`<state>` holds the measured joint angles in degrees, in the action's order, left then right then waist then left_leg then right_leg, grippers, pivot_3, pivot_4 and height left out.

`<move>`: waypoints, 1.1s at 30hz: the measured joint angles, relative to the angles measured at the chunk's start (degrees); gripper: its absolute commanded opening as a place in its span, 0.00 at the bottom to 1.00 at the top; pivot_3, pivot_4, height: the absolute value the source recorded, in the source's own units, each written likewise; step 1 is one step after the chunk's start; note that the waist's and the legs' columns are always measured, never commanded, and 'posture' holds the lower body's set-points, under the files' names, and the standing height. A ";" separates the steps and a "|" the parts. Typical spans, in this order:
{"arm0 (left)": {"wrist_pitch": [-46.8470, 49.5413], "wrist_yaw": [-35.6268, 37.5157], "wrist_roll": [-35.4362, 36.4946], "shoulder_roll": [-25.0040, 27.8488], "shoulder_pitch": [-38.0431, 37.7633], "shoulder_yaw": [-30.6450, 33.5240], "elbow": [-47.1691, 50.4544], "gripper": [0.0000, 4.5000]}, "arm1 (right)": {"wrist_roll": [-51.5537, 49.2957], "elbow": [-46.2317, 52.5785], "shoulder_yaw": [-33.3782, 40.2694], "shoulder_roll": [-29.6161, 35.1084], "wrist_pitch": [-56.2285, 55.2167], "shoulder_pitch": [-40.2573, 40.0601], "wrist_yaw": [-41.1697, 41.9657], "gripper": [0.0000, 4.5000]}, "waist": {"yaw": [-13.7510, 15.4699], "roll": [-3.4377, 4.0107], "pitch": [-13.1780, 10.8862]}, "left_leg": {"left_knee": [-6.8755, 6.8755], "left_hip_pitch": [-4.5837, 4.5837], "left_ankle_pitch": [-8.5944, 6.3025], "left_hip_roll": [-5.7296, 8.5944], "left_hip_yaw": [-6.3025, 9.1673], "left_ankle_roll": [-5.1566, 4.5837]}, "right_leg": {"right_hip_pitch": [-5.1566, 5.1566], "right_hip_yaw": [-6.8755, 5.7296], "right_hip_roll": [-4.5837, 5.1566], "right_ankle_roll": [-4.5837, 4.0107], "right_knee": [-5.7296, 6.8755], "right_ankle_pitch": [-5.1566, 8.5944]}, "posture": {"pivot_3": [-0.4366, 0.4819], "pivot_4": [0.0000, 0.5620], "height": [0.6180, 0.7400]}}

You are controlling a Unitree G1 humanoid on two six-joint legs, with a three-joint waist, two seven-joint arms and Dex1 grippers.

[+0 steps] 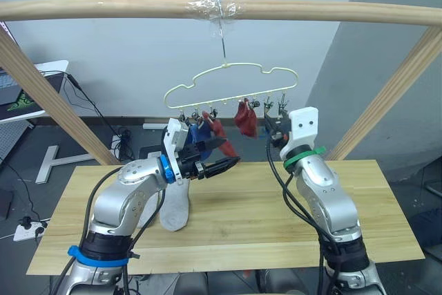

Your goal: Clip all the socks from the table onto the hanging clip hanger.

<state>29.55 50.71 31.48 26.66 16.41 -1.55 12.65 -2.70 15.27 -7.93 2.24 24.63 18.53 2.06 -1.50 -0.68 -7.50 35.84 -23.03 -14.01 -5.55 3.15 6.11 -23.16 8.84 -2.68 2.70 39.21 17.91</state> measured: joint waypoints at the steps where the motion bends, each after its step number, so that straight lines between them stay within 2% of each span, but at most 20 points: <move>1: 0.01 0.00 0.01 0.04 0.01 0.04 0.01 0.82 | 0.12 -1.02 0.10 -0.36 -0.38 0.50 -0.29 0.46 | 0.02 0.00 0.00 | 0.00 0.00 0.00 0.00 0.00 0.00 | 0.00 0.00 0.00 0.00 0.00 0.00 | 0.60 0.22 1.00; 3: 0.03 -0.01 0.04 0.08 0.01 0.25 0.02 0.82 | 0.37 -2.36 0.24 -0.76 -0.88 1.00 -0.67 0.38 | 0.10 0.00 0.00 | 0.00 0.00 0.00 0.00 0.00 0.00 | 0.00 0.00 0.00 0.00 0.00 0.00 | 0.60 0.22 1.00; 6: 0.05 -0.01 0.06 0.17 0.01 0.77 0.04 0.82 | 0.84 -3.80 0.37 -0.90 -1.83 1.53 -0.81 0.15 | 0.13 0.00 0.00 | -0.01 0.00 0.00 0.00 0.01 0.00 | 0.00 -0.01 0.00 0.00 0.00 0.00 | 0.60 0.22 1.00; 26: 0.41 -0.08 0.15 0.83 -0.41 1.28 0.49 0.82 | 1.00 -9.08 2.44 -4.43 -2.27 4.96 -1.17 0.15 | 0.18 0.02 -0.06 | 0.08 0.06 0.00 0.00 0.01 0.00 | -0.03 -0.01 -0.01 -0.01 0.34 0.01 | 0.63 0.24 1.00; 29: 0.45 -0.09 0.16 0.90 -0.54 1.37 0.86 0.82 | 0.99 -9.48 2.63 -4.81 -2.27 5.15 -1.34 0.27 | 0.25 0.03 -0.06 | 0.08 0.06 0.00 0.01 0.01 0.00 | -0.03 -0.01 -0.01 -0.01 0.34 0.01 | 0.63 0.24 1.00; 33: 0.64 -0.09 0.18 1.12 -0.65 1.75 1.01 0.82 | 0.99 -9.94 3.47 -5.02 -2.27 5.38 -1.41 0.27 | 0.40 0.03 -0.07 | 0.07 0.07 0.00 0.01 0.01 0.00 | -0.03 -0.02 -0.01 -0.01 0.35 0.01 | 0.64 0.24 1.00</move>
<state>30.19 50.62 31.65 27.78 15.76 0.20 13.66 -1.71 5.32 -4.46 -2.79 22.36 23.92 0.64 -1.10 -0.65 -7.56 35.92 -22.96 -14.01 -5.54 3.16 6.11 -23.19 8.82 -2.68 2.69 39.56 17.92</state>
